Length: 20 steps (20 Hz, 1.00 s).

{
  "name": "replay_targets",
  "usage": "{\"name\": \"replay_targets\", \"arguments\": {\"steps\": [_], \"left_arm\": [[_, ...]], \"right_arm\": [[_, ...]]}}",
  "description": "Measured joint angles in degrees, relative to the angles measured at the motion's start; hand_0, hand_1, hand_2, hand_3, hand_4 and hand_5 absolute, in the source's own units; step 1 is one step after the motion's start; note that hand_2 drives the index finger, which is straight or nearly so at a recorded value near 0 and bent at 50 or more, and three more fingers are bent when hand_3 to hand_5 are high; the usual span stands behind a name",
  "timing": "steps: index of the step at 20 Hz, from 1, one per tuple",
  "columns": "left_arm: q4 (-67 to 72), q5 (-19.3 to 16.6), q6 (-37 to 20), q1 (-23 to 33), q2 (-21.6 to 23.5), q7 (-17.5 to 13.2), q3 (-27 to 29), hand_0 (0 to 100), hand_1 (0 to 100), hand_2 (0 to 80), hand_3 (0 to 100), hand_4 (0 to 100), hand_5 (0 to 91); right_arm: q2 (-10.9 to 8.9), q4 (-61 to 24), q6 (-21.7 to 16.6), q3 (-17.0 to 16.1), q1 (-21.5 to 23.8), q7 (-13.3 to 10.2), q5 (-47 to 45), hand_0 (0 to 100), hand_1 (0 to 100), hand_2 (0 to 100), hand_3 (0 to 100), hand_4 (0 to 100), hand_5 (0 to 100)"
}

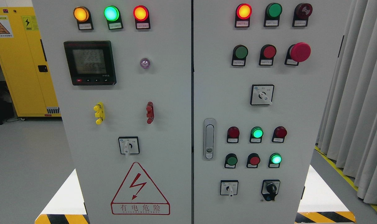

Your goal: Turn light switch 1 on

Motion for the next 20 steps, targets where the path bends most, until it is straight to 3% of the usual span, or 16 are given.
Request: {"name": "replay_targets", "arguments": {"steps": [8, 17, 18, 19, 20], "left_arm": [[0.0, 0.0, 0.1, 0.0, 0.0, 0.2, 0.0, 34, 17, 0.0, 0, 0, 0.0], [-4.0, 0.0, -1.4, 1.4, 0.2, 3.6, 0.0, 33, 21, 0.0, 0, 0, 0.0], [-5.2, 0.0, -1.8, 1.9, 0.3, 3.9, 0.0, 33, 21, 0.0, 0, 6, 0.0], [-6.3, 0.0, -2.3, 2.4, 0.3, 4.6, 0.1, 32, 22, 0.0, 17, 22, 0.0], [-7.8, -0.1, -3.1, 2.9, 0.4, 5.1, 0.3, 32, 22, 0.0, 18, 22, 0.0]], "right_arm": [[0.00, 0.0, 0.0, 0.0, 0.0, 0.0, 0.0, 0, 50, 4, 0, 0, 0], [0.00, 0.0, 0.0, 0.0, 0.0, 0.0, 0.0, 0, 50, 4, 0, 0, 0], [0.00, 0.0, 0.0, 0.0, 0.0, 0.0, 0.0, 0, 50, 4, 0, 0, 0], [0.00, 0.0, 0.0, 0.0, 0.0, 0.0, 0.0, 0, 50, 4, 0, 0, 0], [0.00, 0.0, 0.0, 0.0, 0.0, 0.0, 0.0, 0, 50, 4, 0, 0, 0]]}}
